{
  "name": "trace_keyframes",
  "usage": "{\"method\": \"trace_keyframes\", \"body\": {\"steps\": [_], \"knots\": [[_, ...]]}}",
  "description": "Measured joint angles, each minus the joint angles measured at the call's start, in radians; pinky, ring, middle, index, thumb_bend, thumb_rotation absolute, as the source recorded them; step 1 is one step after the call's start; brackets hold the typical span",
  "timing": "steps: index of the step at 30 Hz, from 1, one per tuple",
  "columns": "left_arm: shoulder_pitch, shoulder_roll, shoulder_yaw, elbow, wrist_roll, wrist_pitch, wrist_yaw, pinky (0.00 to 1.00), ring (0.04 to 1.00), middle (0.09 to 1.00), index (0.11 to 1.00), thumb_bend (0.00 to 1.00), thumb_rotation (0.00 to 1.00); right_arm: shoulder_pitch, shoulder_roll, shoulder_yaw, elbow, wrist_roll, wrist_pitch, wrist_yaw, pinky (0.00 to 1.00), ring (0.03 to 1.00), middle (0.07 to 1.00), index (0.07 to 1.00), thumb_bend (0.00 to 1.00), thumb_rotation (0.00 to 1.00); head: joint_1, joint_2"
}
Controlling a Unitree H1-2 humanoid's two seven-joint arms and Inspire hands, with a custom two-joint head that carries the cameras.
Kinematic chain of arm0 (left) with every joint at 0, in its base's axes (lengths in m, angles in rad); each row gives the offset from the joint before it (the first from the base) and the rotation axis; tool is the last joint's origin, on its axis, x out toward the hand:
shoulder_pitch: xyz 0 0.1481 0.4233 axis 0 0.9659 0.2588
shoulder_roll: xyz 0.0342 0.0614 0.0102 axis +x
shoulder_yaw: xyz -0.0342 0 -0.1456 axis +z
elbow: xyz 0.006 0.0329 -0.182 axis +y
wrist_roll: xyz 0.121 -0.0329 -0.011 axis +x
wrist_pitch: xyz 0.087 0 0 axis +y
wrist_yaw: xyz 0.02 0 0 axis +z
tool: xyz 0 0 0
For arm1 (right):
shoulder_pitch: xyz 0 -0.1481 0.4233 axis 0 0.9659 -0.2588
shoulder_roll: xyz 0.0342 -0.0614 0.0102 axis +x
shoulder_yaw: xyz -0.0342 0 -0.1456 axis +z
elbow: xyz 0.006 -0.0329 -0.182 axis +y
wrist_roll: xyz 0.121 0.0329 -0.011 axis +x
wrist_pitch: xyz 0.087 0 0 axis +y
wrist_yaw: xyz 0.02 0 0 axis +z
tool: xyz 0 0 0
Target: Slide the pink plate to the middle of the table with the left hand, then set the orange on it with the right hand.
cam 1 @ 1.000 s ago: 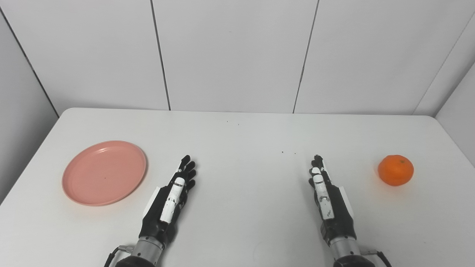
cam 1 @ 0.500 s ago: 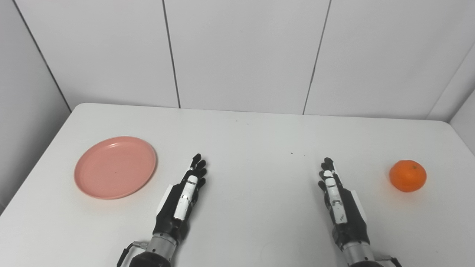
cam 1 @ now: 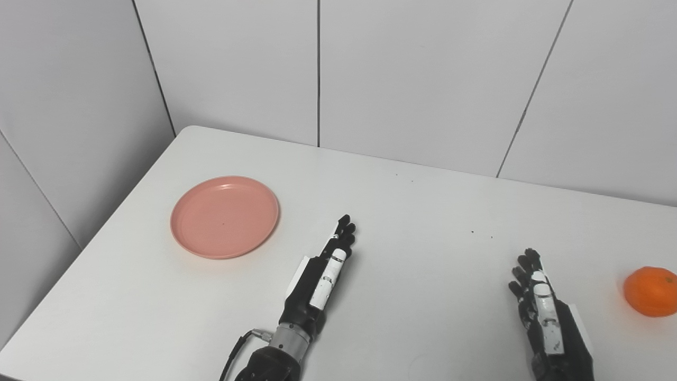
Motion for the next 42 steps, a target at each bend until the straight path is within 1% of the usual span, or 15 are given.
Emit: {"method": "trace_keyframes", "body": {"steps": [7,15,21,29,34,37,39,42], "knots": [[-0.004,-0.005,0.000,0.005,0.000,0.000,0.001,1.00,0.998,1.000,1.000,0.35,1.00,0.004,0.001,0.002,-0.012,-0.005,0.012,-0.002,1.00,1.000,1.000,1.000,0.13,1.00,-0.002,-0.006],[-0.007,-0.004,0.000,0.012,0.000,-0.003,-0.001,1.00,0.998,1.000,1.000,0.37,1.00,0.003,0.000,0.007,-0.008,-0.012,0.011,0.000,1.00,1.000,1.000,1.000,0.13,1.00,-0.005,-0.012],[-0.009,-0.004,0.003,0.004,-0.001,0.011,-0.001,1.00,1.000,1.000,1.000,0.38,1.00,0.003,0.001,0.007,-0.003,-0.012,0.011,0.000,1.00,1.000,1.000,1.000,0.13,1.00,0.000,-0.012],[-0.010,0.001,0.011,-0.024,-0.016,0.053,-0.003,1.00,1.000,1.000,1.000,0.40,1.00,0.002,0.003,0.010,-0.003,-0.014,0.011,0.000,1.00,1.000,1.000,1.000,0.13,1.00,0.012,-0.015],[-0.023,0.006,0.021,-0.051,-0.017,0.097,-0.005,1.00,0.994,1.000,1.000,0.42,1.00,0.001,0.006,0.010,-0.003,-0.014,0.012,-0.002,1.00,1.000,1.000,1.000,0.12,1.00,0.020,-0.020],[-0.032,0.008,0.028,-0.064,-0.017,0.126,-0.006,1.00,0.999,1.000,1.000,0.42,1.00,0.001,0.007,0.011,-0.003,-0.014,0.011,-0.002,1.00,1.000,1.000,1.000,0.11,1.00,0.023,-0.021],[-0.036,0.009,0.033,-0.094,-0.017,0.156,-0.006,1.00,1.000,1.000,1.000,0.42,1.00,0.000,0.007,0.013,-0.003,-0.016,0.011,-0.002,1.00,1.000,1.000,1.000,0.11,1.00,0.029,-0.025],[-0.051,0.017,0.039,-0.131,-0.016,0.173,-0.006,1.00,0.997,1.000,0.998,0.43,1.00,0.000,0.007,0.013,-0.003,-0.015,0.011,-0.002,1.00,1.000,1.000,1.000,0.10,1.00,0.032,-0.026]]}}
